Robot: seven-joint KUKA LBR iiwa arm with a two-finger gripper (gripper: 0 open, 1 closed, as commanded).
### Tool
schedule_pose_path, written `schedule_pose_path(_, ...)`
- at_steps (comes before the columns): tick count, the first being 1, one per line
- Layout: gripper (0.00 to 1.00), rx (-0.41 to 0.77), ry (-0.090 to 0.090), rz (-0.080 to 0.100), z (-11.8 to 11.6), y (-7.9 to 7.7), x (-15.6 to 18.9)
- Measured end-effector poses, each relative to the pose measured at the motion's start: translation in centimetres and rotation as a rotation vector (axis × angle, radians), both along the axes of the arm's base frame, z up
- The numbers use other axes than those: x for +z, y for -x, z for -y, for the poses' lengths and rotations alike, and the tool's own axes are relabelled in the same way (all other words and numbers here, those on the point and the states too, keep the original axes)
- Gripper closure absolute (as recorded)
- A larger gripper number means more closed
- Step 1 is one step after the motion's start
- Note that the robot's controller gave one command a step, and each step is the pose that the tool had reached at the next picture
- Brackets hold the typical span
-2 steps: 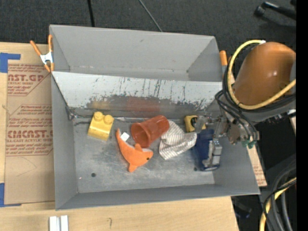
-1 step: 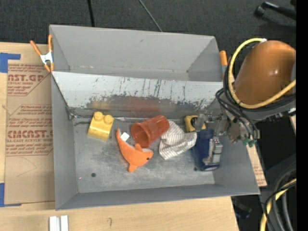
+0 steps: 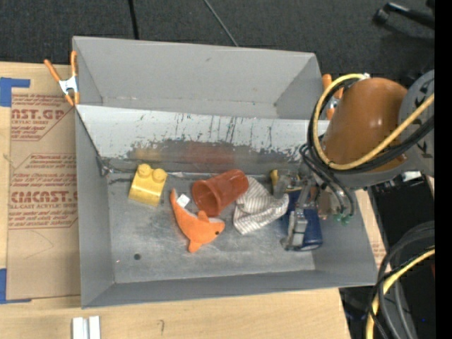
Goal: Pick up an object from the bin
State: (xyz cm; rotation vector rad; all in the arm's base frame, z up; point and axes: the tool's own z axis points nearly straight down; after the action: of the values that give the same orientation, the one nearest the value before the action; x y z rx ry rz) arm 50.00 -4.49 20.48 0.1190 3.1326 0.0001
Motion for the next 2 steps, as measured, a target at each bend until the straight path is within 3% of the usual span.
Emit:
schedule_pose_path(1,0.0,-0.098,-0.002,-0.004,-1.4,-1.1,-3.9)
schedule_pose_path(2,0.0,-0.098,0.0,-0.003,-1.8,-3.0,-7.7)
